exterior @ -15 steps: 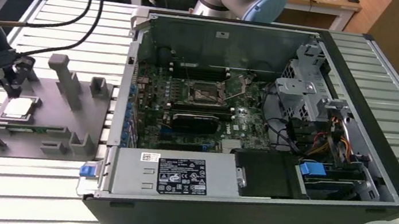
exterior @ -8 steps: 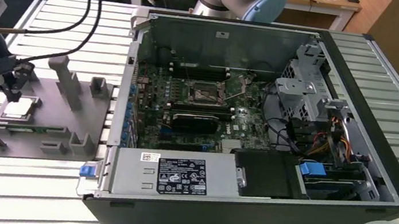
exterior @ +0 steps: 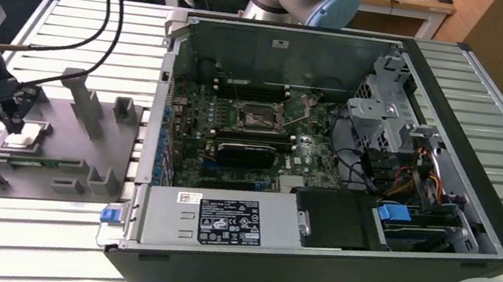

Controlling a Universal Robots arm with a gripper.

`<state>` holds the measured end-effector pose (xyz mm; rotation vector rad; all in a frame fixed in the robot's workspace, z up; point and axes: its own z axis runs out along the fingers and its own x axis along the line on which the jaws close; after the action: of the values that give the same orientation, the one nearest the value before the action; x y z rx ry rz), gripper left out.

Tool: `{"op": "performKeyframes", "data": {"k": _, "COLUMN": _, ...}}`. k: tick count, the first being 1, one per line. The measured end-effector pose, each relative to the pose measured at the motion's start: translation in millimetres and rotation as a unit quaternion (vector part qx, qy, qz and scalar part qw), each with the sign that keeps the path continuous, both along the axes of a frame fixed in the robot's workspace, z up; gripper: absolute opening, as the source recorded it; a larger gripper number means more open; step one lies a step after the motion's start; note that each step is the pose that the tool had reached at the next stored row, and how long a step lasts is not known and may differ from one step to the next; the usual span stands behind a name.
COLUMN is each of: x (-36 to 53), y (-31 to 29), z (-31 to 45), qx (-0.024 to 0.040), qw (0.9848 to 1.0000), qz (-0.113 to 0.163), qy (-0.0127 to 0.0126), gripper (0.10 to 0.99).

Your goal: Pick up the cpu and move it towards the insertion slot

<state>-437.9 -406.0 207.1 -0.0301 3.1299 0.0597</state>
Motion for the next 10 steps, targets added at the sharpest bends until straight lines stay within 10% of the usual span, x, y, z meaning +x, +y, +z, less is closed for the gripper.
{"op": "performKeyframes", "data": {"k": 10, "x": -2.2, "y": -0.4, "z": -5.6, "qx": 0.0000, "qw": 1.0000, "qz": 0.000, "qy": -0.0001, "gripper": 0.102}}
